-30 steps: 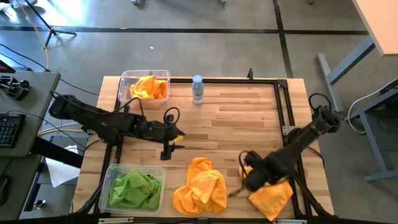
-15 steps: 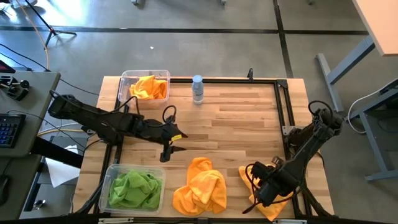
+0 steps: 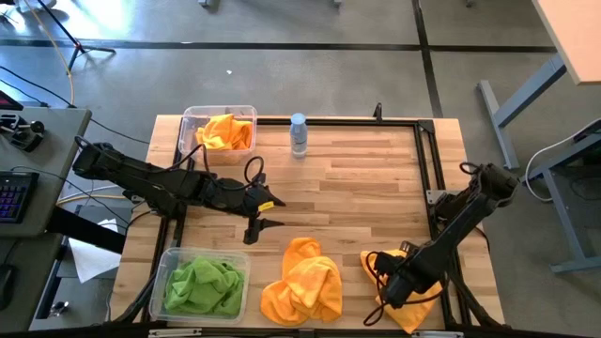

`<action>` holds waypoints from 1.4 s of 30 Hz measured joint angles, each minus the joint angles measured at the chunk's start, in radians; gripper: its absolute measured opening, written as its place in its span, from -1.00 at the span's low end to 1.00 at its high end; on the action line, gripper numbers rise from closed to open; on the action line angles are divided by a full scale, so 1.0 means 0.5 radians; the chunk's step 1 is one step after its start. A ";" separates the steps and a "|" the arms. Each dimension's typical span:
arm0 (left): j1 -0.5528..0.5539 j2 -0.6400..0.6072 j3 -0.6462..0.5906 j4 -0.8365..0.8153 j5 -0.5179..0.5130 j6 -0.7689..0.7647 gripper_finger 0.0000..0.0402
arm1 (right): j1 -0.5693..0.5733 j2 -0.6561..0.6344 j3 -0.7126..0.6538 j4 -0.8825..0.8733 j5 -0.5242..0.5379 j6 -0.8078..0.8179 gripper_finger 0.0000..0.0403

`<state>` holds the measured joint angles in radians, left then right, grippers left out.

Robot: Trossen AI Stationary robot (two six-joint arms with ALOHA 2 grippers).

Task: Sort microfiber towel by color & place in baskets
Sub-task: Put the yellow microfiber towel into the top transparent bin

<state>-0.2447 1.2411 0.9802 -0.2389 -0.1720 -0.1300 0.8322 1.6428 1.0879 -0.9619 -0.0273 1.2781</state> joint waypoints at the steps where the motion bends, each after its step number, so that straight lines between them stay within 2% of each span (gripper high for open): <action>1: 0.000 0.000 0.000 0.002 -0.008 -0.002 0.18 | 0.000 0.000 -0.033 0.029 0.000 0.009 -0.55; 7: 0.001 0.000 0.000 0.003 -0.013 -0.097 0.18 | 0.000 0.000 -0.079 0.039 -0.055 0.038 -0.95; 13: 0.001 0.000 0.000 0.003 -0.058 -0.100 0.18 | 0.000 -0.003 0.216 -0.324 0.034 0.006 -0.98; 24: 0.005 0.000 0.001 0.003 -0.059 -0.101 0.18 | 0.028 -0.123 1.045 -1.222 0.653 0.161 -0.99; 26: 0.005 0.000 0.000 0.004 -0.059 -0.101 0.18 | 0.047 -0.131 1.173 -1.211 0.792 0.149 -1.00; 29: 0.005 0.000 0.001 0.014 -0.059 -0.100 0.18 | 0.071 -0.139 1.319 -1.218 1.118 0.110 -1.00; 33: 0.005 0.001 0.001 0.077 -0.059 -0.082 0.18 | 0.019 -0.140 1.408 -1.216 1.413 -0.003 -1.00; 38: 0.005 0.001 0.001 0.377 -0.054 0.160 0.18 | -0.164 -0.136 1.397 -1.215 1.463 -0.149 -1.00; 42: 0.008 0.009 0.002 0.658 -0.028 0.263 0.18 | -0.359 -0.130 1.396 -1.083 1.463 -0.442 -1.00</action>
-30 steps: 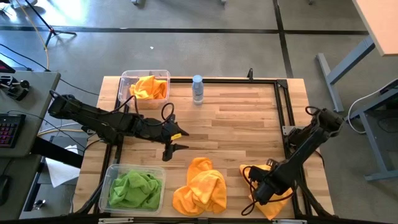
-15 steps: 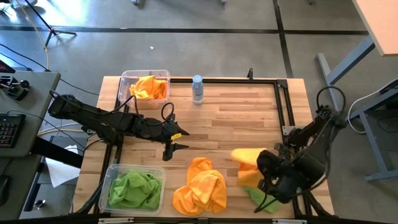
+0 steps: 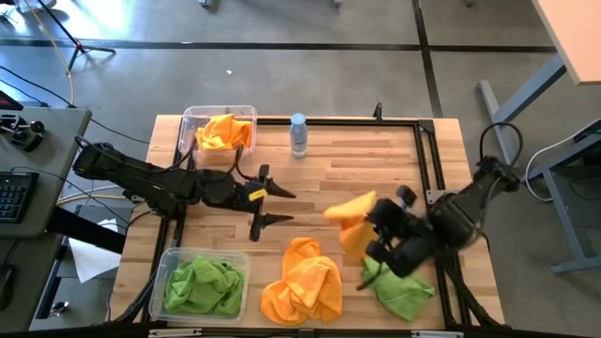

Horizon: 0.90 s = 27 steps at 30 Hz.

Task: Sort microfiber towel by color & place in baskets
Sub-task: Put the yellow microfiber towel into the top transparent bin

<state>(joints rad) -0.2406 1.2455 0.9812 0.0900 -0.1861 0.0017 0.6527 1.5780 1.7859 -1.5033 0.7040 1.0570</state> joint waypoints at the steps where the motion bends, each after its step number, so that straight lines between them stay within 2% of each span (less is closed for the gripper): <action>1: 0.004 0.008 0.005 0.047 0.008 0.011 0.18 | -0.050 0.000 0.000 0.065 0.001 -0.100 -1.00; 7: 0.053 0.192 0.224 0.012 0.056 -0.030 0.18 | -0.322 0.000 0.000 0.498 -0.109 -0.729 -1.00; 12: 0.096 0.431 0.490 -0.064 0.099 0.072 0.18 | -0.464 0.000 0.000 0.755 -0.146 -1.098 -1.00; 21: 0.224 0.702 0.808 -0.141 0.177 0.110 0.18 | -0.561 0.000 -0.001 0.968 -0.281 -1.394 -1.00; 27: 0.245 0.804 0.840 -0.263 0.268 0.072 0.18 | -0.560 0.000 -0.002 1.095 -0.275 -1.546 -1.00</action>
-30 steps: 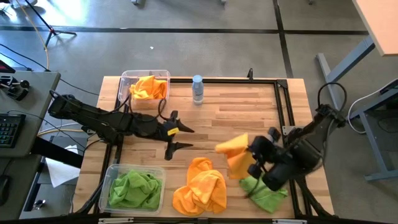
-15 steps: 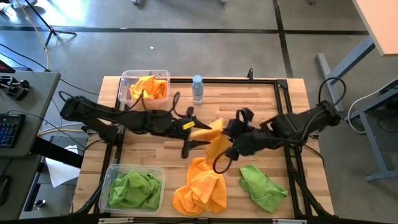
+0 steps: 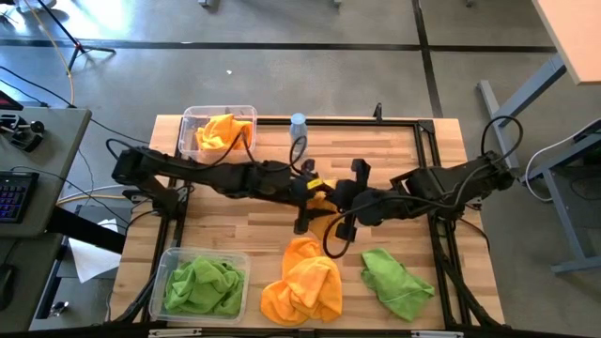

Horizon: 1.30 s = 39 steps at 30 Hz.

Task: Sort microfiber towel by color & place in baskets
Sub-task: Put the yellow microfiber towel into the top transparent bin

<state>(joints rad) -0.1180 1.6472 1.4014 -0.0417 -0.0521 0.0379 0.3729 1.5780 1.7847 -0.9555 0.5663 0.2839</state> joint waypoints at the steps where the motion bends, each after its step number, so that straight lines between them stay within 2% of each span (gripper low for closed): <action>1: 0.000 0.018 0.000 0.000 0.000 0.000 0.18 | 0.000 0.000 0.000 0.006 0.000 -0.016 -1.00; 6: 0.000 0.036 -0.002 -0.001 -0.002 -0.001 0.16 | -0.001 0.000 0.000 0.006 0.002 -0.062 -1.00; 9: 0.001 0.032 -0.001 -0.019 -0.004 -0.001 0.05 | -0.001 0.000 0.000 -0.007 0.003 -0.062 -1.00; 13: 0.000 0.020 -0.001 -0.069 -0.007 -0.027 -0.27 | -0.001 0.000 0.000 -0.034 0.005 -0.062 -1.00; 18: 0.000 0.020 -0.001 -0.149 0.012 -0.091 -0.83 | -0.001 0.001 0.000 -0.066 0.002 -0.062 -1.00; 20: 0.000 0.020 -0.001 -0.156 0.037 -0.122 -0.94 | -0.001 0.001 0.000 -0.070 0.002 -0.062 -1.00; 25: 0.000 0.020 -0.001 -0.173 0.036 -0.144 -0.93 | -0.006 0.002 0.000 -0.077 -0.039 0.002 -0.96; 30: 0.000 0.021 -0.002 -0.220 0.034 -0.179 -0.97 | -0.031 -0.005 0.000 -0.198 -0.093 0.048 -0.67; 35: 0.000 0.004 -0.002 -0.346 -0.024 -0.245 -0.98 | -0.027 -0.096 0.000 -0.622 -0.084 0.233 -0.33; 39: 0.000 -0.057 -0.002 -0.441 -0.165 -0.321 -0.98 | 0.038 -0.155 0.000 -1.009 -0.071 0.496 -0.23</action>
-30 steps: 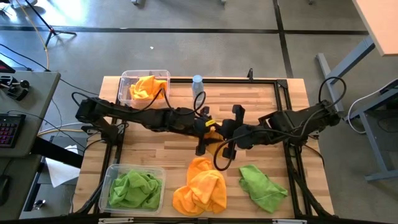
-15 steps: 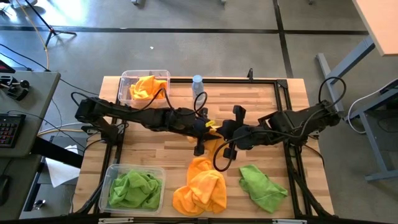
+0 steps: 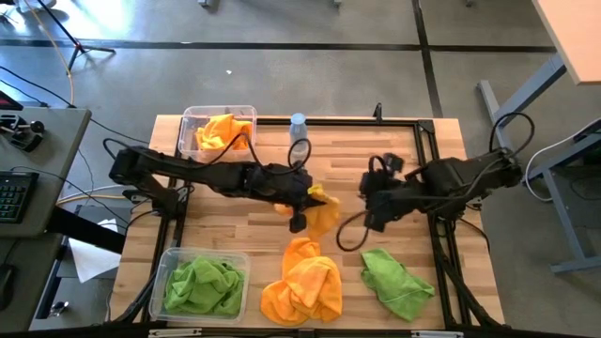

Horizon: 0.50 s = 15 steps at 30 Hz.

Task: Sort microfiber towel by color & place in baskets
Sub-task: Put the yellow microfiber towel into the top transparent bin

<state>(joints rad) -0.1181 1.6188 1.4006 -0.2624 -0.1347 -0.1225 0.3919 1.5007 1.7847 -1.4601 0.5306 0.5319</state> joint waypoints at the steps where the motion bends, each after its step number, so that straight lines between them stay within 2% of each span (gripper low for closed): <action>1: 0.000 -0.018 0.000 -0.045 -0.034 -0.011 -0.98 | 0.032 -0.004 0.000 -0.077 0.014 0.048 -0.23; 4: 0.000 -0.073 -0.002 -0.086 -0.124 -0.026 -0.99 | 0.179 -0.006 -0.001 -0.237 0.187 0.222 -0.30; 7: 0.001 -0.154 0.000 -0.207 -0.276 -0.109 -0.99 | 0.351 -0.042 -0.138 -0.150 0.266 0.298 -0.46; 12: 0.039 -0.273 0.000 -0.561 -0.427 -0.358 -0.99 | 0.576 -0.176 -0.674 0.061 0.262 0.692 -0.88; 15: 0.067 -0.323 -0.001 -0.677 -0.436 -0.559 -0.99 | 0.662 -0.282 -1.070 0.340 0.221 0.984 -0.96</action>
<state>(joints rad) -0.0846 1.4571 1.4002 -0.6010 -0.3528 -0.4019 0.7228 1.3595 1.2499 -1.2900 0.6410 1.0239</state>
